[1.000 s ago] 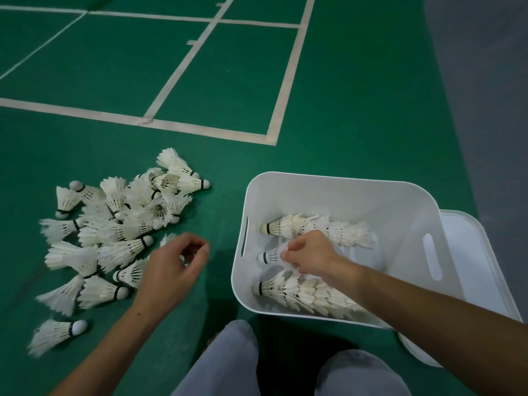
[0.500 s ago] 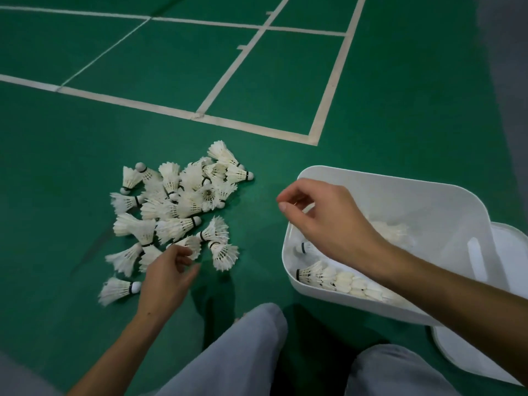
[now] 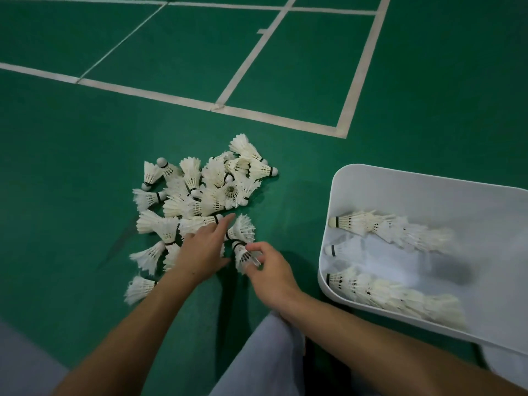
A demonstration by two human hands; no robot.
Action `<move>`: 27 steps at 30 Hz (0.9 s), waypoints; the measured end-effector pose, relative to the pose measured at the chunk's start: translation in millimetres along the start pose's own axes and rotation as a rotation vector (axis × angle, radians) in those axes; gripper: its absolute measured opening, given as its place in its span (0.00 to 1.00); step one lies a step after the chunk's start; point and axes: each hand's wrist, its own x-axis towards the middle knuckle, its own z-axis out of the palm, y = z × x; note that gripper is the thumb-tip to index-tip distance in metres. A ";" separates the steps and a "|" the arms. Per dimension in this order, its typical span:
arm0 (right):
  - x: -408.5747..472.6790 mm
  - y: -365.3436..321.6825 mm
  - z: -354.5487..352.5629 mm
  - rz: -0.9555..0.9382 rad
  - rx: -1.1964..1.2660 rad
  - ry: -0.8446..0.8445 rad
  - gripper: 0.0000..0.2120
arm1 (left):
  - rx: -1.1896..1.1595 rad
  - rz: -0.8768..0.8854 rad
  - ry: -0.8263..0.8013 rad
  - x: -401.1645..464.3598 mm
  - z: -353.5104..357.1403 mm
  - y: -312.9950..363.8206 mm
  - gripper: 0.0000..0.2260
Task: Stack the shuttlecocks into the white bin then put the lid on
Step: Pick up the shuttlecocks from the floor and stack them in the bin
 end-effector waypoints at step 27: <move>-79.1 -62.3 -86.1 -0.322 0.202 0.287 0.07 | -1.109 -0.118 0.447 -41.4 -60.4 62.2 0.13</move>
